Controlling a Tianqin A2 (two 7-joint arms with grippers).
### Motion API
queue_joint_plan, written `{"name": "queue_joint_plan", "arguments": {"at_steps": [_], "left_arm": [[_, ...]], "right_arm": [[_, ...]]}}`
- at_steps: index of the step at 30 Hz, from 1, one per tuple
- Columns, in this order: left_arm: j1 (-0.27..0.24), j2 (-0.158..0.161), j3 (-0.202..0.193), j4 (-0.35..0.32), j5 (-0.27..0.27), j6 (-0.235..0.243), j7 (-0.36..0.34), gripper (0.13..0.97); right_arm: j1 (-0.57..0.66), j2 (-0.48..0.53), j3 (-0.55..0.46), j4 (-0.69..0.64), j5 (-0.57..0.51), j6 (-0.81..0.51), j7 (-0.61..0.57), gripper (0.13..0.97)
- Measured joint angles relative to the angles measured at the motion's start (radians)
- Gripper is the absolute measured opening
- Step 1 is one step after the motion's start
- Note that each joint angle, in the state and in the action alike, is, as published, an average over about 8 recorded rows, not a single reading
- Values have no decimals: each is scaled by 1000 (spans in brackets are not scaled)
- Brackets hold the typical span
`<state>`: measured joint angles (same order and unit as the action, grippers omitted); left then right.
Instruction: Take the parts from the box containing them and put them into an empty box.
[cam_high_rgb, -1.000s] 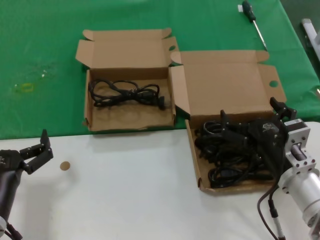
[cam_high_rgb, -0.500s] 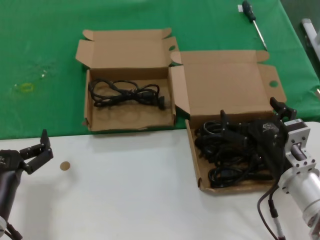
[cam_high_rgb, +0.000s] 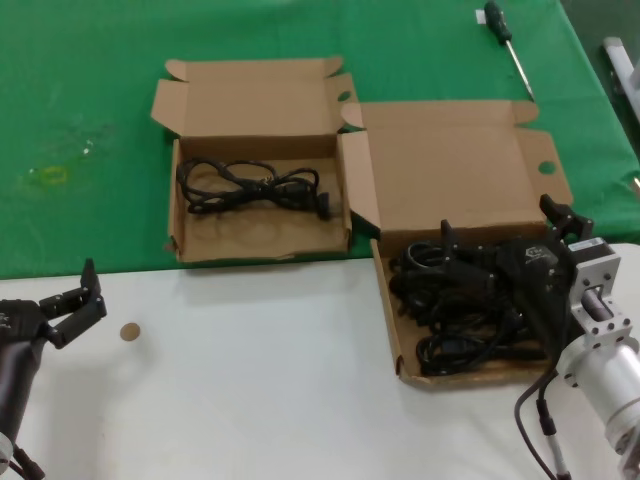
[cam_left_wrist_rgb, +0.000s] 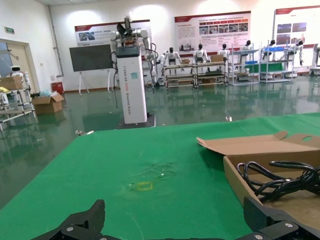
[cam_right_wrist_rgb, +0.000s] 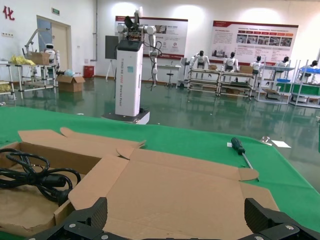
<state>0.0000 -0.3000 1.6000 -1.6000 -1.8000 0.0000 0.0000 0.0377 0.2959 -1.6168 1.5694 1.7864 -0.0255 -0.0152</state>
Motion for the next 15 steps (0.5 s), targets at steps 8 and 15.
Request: {"name": "queue_joint_plan", "arguments": {"at_steps": [8, 15], "left_arm": [[0, 0, 0, 0, 0, 0, 0, 966], [0, 0, 0, 0, 0, 0, 0, 966]], "right_arm": [[0, 0, 0, 0, 0, 0, 0, 966], [0, 0, 0, 0, 0, 0, 0, 966]]}}
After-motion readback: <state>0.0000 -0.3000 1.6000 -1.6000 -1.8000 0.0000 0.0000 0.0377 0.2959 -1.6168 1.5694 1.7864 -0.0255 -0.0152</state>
